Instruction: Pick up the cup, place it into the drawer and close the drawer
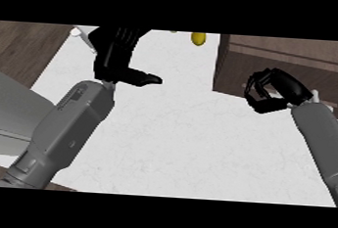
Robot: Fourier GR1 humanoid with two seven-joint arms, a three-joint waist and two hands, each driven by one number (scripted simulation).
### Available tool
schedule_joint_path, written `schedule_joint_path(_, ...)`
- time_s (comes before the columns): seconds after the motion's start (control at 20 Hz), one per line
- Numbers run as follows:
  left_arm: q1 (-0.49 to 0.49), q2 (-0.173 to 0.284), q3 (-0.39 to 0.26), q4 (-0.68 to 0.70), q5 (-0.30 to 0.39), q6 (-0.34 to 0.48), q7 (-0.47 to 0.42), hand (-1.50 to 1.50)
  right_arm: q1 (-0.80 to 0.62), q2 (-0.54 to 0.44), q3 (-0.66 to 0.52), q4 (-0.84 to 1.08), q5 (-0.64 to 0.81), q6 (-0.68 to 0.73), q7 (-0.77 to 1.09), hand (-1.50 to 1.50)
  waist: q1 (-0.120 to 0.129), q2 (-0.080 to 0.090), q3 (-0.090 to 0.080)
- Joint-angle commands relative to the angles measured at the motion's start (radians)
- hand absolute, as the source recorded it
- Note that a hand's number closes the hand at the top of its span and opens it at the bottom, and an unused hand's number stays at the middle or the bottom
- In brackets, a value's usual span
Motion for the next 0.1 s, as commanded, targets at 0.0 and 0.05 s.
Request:
schedule_joint_path(0.0, 0.016, 0.009, -0.004, -0.01, 0.0, -0.015, 0.004, -1.5, -0.173, -0.132, -0.09, 0.029, 0.005, -0.106, 0.073, 1.5, 0.03, 0.01, -0.017)
schedule_joint_path(0.05, 0.016, 0.011, 0.002, -0.014, 0.004, -0.013, 0.0, -1.5, -0.177, -0.125, -0.088, 0.025, 0.004, -0.107, 0.084, 1.5, 0.037, 0.008, -0.018)
